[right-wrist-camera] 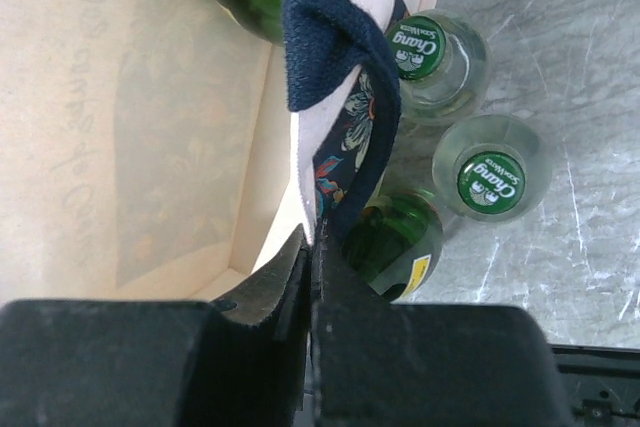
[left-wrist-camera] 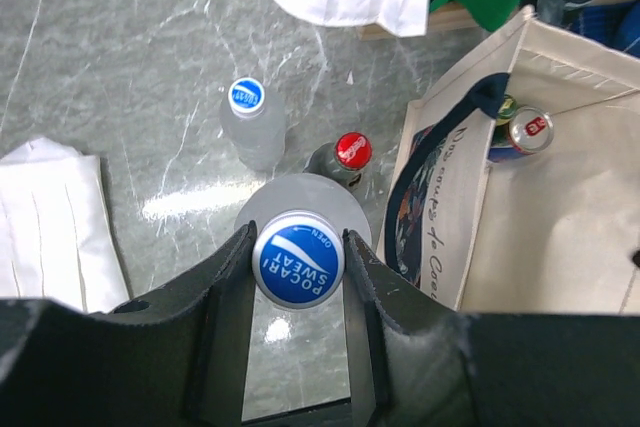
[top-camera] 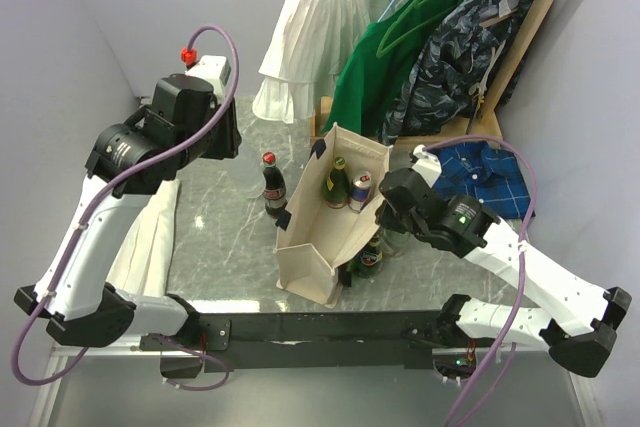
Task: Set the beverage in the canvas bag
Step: Place the drink in the canvas bag.
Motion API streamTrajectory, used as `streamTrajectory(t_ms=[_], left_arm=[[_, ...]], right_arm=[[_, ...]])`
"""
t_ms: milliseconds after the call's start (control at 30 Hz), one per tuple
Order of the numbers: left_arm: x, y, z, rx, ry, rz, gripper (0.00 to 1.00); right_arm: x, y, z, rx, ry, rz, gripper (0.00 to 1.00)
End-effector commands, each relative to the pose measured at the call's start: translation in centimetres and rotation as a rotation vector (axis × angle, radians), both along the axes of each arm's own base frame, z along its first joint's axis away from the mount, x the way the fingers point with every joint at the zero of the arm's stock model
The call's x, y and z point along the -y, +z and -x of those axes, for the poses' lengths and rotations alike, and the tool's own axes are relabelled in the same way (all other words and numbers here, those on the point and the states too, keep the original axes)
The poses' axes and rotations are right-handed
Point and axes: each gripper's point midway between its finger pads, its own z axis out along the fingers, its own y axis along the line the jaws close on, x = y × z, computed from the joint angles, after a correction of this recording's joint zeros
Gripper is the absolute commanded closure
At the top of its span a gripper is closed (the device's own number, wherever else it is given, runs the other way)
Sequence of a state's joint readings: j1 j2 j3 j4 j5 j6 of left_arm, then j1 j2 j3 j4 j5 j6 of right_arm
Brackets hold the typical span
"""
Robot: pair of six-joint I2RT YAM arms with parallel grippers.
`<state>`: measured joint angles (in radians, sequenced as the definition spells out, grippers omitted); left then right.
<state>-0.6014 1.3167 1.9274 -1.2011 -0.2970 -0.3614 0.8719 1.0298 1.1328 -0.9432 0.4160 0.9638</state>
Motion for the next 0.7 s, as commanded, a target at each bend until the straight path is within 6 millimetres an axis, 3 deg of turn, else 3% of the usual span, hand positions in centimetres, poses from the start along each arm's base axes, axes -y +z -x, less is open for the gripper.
streamTrajectory(t_ms=[0,400,667], left_arm=[[-0.2,8.0,0.5,0.253,-0.006,0.136,0.99],[1.6,11.5,2.5,0.337,-0.149,0.214,0.99],[4.8,12.9,3.3,0.355,-0.271,0.244,0.99]], right_arm=[[1.2,-1.2,0.7,-0.021,-0.009,0.054,1.0],[1.2,-1.3,0.6,-0.013,-0.013,0.047,1.0],[1.1,-1.4,0.6,-0.012,-0.017,0.038,1.0]])
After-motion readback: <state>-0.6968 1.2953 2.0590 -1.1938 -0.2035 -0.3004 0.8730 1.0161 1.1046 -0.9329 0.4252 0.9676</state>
